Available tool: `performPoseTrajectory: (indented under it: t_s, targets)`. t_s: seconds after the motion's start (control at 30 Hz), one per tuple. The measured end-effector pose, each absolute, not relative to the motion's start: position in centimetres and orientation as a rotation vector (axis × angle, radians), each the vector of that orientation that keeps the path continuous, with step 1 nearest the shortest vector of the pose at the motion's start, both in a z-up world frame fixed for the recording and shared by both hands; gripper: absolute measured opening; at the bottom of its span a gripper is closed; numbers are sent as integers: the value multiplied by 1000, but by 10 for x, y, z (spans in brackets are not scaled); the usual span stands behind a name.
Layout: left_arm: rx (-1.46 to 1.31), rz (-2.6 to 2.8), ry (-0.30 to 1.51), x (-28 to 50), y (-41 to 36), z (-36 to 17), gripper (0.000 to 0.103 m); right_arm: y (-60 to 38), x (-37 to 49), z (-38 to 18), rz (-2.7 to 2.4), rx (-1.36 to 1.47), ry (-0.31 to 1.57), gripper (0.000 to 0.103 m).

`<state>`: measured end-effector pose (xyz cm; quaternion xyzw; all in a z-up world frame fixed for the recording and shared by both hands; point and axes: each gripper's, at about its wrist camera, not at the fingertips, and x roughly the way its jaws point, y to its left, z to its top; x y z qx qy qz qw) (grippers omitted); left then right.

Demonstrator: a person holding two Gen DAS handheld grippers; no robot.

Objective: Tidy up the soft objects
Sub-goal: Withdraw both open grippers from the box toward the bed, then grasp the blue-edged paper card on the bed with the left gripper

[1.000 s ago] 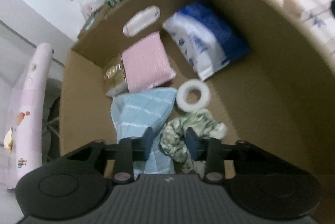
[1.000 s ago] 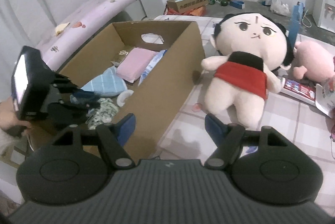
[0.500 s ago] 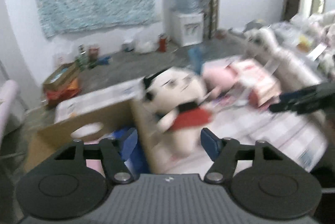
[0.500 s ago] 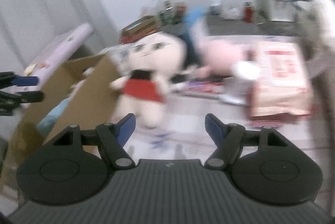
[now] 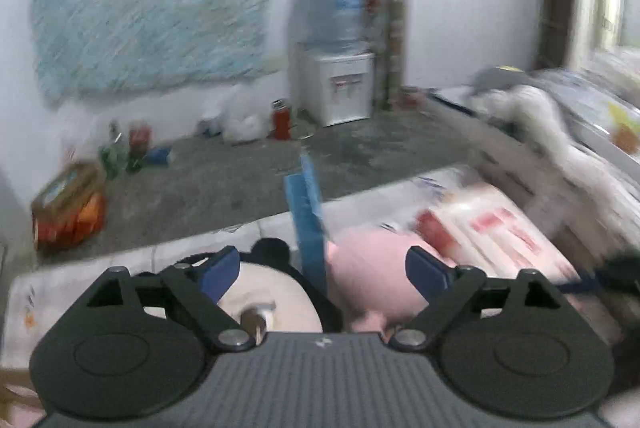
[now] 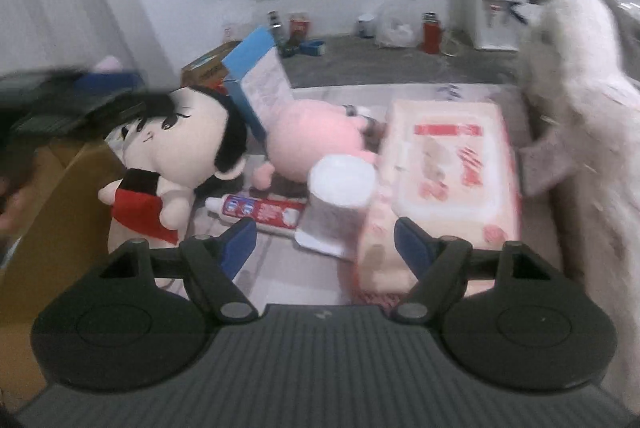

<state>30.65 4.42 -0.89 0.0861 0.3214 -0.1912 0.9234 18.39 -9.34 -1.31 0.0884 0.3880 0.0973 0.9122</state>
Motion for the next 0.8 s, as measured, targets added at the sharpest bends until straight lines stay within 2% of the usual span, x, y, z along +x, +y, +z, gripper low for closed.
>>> performPoseTrajectory:
  t_s: [0.2,0.3,0.33,0.37,0.4,0.43,0.47,0.5,0.57,0.8]
  targets:
    - [-110,-290,677,361,61,-38,91,-76,212,-29,206,66,803,82]
    - [-140,-314,645,366,61,-47,85,-75,217,-36,217,80,805,82]
    - [-109,-306,634,365,58,-49,78,-73,218,-37,217,67,794,81]
    - [-70,-310,622,363,54,-50,63,-69,217,-38,218,44,787,78]
    - [-32,-318,622,361,51,-51,53,-66,217,-38,215,19,782,72]
    - [9,-315,618,359,48,-52,34,-62,216,-38,206,-2,776,68]
    - [40,-305,612,356,46,-53,25,-60,212,-38,196,-18,771,56]
    - [44,-309,610,354,45,-53,24,-60,211,-36,185,-27,768,42]
    - [24,-314,608,350,46,-50,21,-62,211,-36,184,-13,773,42]
    - [28,-352,614,324,59,-29,21,-63,198,-33,193,9,787,33]
